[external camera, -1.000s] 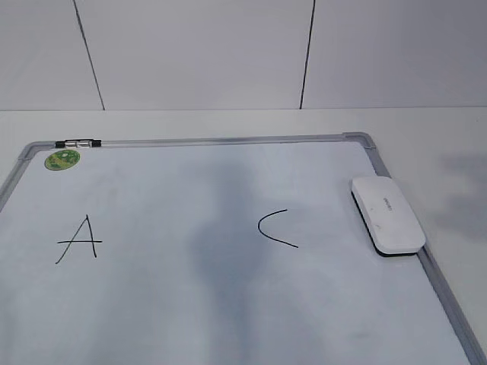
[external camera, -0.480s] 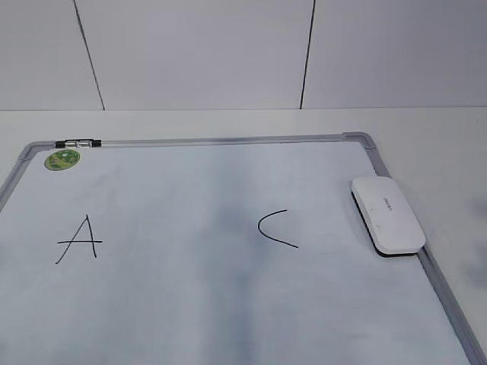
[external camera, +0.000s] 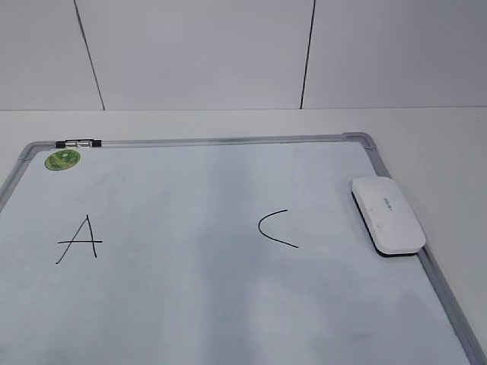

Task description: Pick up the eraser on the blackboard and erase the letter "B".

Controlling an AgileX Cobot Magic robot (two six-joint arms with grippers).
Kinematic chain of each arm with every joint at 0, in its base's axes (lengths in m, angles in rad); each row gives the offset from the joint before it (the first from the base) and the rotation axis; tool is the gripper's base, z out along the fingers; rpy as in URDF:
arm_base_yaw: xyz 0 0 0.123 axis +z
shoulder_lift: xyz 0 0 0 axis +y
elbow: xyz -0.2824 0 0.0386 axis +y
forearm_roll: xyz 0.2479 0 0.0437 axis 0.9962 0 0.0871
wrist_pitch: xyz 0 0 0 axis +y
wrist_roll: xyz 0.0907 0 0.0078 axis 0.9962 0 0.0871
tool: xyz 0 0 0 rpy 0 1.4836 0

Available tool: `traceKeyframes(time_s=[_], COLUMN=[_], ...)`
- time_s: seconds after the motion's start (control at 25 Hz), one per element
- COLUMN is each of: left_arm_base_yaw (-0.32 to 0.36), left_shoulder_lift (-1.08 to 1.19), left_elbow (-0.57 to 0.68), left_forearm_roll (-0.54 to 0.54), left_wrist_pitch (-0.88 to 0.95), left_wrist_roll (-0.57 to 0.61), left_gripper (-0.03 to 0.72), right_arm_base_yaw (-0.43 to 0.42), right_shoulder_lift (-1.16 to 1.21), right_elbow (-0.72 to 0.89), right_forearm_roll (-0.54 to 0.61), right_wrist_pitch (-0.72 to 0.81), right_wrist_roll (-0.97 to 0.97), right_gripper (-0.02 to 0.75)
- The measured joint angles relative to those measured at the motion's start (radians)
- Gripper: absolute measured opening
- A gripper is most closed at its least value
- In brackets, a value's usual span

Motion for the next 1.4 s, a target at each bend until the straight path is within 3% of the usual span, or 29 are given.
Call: traceKeyframes(time_s=[0.56,1.4], left_arm_base_yaw=[-0.002,-0.002], left_shoulder_lift=[-0.063,-0.063], left_elbow=[0.005,0.007], left_forearm_roll=[0.101,0.134], left_wrist_pitch=[-0.033,-0.033], left_wrist_roll=[-0.200,-0.213], left_gripper=[0.242,0.243], right_arm_base_yaw=[0.000,0.000], right_shoulder_lift=[-0.040,-0.053], right_elbow=[0.095,0.107], right_forearm_roll=[-0.018,0.006], right_wrist_pitch=[-0.068,-0.062], right_wrist_roll=[-0.004,-0.004], right_gripper=[0.316,0.316])
